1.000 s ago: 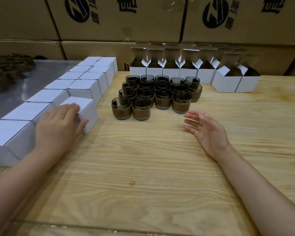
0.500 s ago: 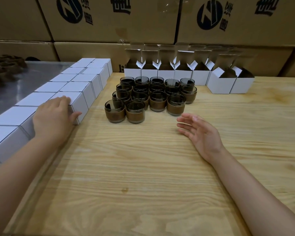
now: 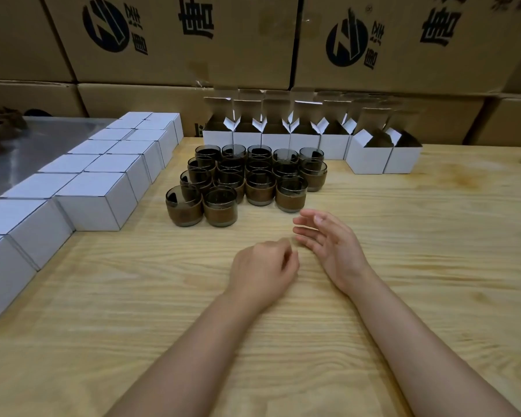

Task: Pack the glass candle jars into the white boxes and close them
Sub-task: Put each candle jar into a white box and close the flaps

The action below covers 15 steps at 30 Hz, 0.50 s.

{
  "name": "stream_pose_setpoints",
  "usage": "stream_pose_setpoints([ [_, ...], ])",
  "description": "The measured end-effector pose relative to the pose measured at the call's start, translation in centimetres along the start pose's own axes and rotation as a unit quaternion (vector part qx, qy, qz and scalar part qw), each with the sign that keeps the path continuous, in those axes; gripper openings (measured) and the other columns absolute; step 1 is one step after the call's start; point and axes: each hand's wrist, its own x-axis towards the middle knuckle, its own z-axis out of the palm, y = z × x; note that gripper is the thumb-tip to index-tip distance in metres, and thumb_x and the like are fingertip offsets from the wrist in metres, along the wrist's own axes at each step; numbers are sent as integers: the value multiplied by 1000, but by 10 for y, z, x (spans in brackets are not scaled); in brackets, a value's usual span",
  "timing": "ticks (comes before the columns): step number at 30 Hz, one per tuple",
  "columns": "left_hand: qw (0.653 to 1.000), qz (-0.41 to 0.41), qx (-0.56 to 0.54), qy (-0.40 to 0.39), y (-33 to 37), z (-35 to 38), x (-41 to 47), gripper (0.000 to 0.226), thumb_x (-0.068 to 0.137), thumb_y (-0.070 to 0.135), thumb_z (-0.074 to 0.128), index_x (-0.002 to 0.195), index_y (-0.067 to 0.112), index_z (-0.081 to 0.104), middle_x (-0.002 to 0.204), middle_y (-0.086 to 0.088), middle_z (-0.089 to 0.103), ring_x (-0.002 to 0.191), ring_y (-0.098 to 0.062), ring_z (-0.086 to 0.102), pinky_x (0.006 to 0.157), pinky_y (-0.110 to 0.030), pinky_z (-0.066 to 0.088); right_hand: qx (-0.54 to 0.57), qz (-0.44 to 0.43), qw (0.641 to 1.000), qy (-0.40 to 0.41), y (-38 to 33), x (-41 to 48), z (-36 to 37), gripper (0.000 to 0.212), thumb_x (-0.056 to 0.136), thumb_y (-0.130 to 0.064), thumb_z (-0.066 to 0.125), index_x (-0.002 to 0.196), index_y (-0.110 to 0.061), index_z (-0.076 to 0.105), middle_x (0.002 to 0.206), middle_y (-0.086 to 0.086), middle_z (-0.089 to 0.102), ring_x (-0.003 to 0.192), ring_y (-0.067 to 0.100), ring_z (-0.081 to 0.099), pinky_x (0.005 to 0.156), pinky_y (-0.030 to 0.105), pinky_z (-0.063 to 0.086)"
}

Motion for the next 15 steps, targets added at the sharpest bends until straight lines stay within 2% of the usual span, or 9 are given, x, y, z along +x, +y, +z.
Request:
stream_pose_setpoints([
  [4, 1000, 17, -14, -15, -11, 10, 3, 17, 92, 40, 51, 86, 25, 56, 68, 12, 48, 77, -15, 57, 60, -28, 32, -37, -28, 998, 35, 1, 1, 2, 19, 95, -3, 46, 100, -8, 63, 95, 11, 66, 90, 22, 62, 79, 31, 51],
  [8, 1000, 14, -14, -22, -13, 13, 8, 13, 93, 41, 49, 86, 29, 50, 61, 15, 44, 64, -8, 47, 53, -25, 28, -80, -82, 979, 171, -17, 25, -11, 25, 93, 1, 45, 90, -14, 65, 85, 4, 67, 79, 17, 62, 71, 27, 51],
  [10, 999, 22, -21, -24, -13, 13, 8, 12, 92, 41, 49, 85, 30, 48, 61, 15, 44, 61, -5, 44, 51, -18, 25, -159, -84, 958, 222, -35, 51, -28, 27, 94, -2, 45, 87, -17, 66, 92, 4, 67, 83, 16, 61, 75, 29, 51],
  [12, 999, 22, -28, -26, -13, 12, 7, 13, 92, 41, 49, 84, 31, 46, 61, 14, 45, 60, -5, 44, 51, -14, 23, -311, -63, 916, 246, -51, 83, -50, 23, 94, -10, 47, 93, -16, 69, 106, 4, 66, 93, 17, 59, 85, 34, 51],
  [15, 999, 22, -32, -28, -14, 13, 7, 14, 92, 41, 48, 84, 30, 44, 60, 14, 44, 62, -7, 48, 52, -19, 27, -533, -48, 813, 230, -74, 127, -85, 25, 94, -12, 49, 103, 0, 69, 126, 10, 55, 101, 20, 53, 86, 30, 40],
])
